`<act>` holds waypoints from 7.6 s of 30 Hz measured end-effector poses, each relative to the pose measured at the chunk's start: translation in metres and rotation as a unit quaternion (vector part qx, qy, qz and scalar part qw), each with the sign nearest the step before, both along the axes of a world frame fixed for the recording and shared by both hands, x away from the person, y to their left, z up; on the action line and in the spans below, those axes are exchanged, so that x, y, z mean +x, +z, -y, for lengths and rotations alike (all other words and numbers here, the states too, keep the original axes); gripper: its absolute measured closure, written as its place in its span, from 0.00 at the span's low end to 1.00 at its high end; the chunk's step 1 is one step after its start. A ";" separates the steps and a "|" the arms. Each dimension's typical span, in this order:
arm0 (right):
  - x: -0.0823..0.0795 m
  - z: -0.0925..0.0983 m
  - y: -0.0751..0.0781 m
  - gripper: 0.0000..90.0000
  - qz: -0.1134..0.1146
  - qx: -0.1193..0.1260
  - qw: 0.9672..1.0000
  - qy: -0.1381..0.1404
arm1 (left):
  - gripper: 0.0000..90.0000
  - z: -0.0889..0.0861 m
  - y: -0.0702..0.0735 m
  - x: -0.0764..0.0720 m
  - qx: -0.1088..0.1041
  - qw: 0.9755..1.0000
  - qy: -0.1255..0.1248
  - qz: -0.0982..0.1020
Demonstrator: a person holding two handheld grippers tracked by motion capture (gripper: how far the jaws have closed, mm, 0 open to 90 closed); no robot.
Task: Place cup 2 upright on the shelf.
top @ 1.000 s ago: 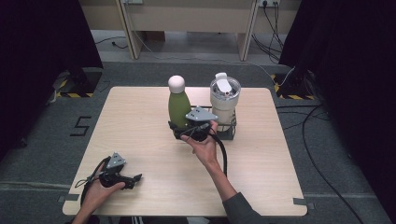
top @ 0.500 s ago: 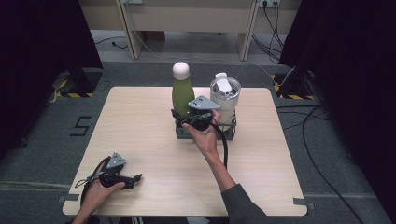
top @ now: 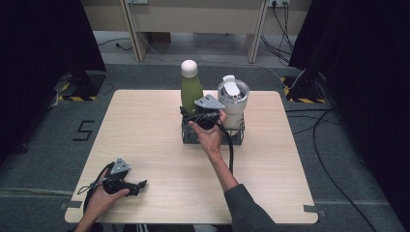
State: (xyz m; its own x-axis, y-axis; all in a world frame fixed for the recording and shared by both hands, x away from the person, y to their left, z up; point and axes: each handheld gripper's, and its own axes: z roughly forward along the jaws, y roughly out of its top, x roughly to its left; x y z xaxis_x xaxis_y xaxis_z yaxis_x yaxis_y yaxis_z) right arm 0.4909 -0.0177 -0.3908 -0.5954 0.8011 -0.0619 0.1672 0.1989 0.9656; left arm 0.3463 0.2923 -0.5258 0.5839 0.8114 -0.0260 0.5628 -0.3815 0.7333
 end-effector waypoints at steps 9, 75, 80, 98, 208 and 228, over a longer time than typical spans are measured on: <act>0.012 -0.003 -0.007 0.23 -0.004 0.001 1.000 -0.022 | 0.03 0.000 0.000 0.000 0.000 1.000 0.000 -0.001; 0.009 0.004 -0.063 0.19 -0.015 0.021 0.998 -0.053 | 0.03 0.000 0.000 0.000 0.001 1.000 -0.001 0.000; 0.000 0.006 -0.061 0.17 -0.018 0.012 0.998 -0.058 | 0.03 0.000 0.000 0.000 0.001 1.000 -0.001 0.000; -0.033 0.026 -0.058 0.17 -0.013 0.014 0.999 -0.034 | 0.03 0.000 0.000 0.000 0.002 1.000 -0.001 0.000; -0.121 0.112 -0.070 0.17 -0.059 0.003 0.998 0.035 | 0.03 0.000 0.000 0.000 0.002 1.000 0.000 0.000; -0.127 0.126 -0.084 0.17 -0.080 -0.006 0.997 0.024 | 0.03 0.000 0.000 0.000 0.002 1.000 0.000 0.000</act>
State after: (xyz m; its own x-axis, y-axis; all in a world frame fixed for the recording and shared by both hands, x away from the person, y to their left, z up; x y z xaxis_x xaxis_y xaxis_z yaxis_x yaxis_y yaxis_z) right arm 0.3636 -0.1441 -0.4744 -0.6367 0.7706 0.0273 0.3079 0.2216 0.9253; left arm 0.3458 0.2928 -0.5256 0.5833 0.8119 -0.0233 0.5632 -0.3836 0.7319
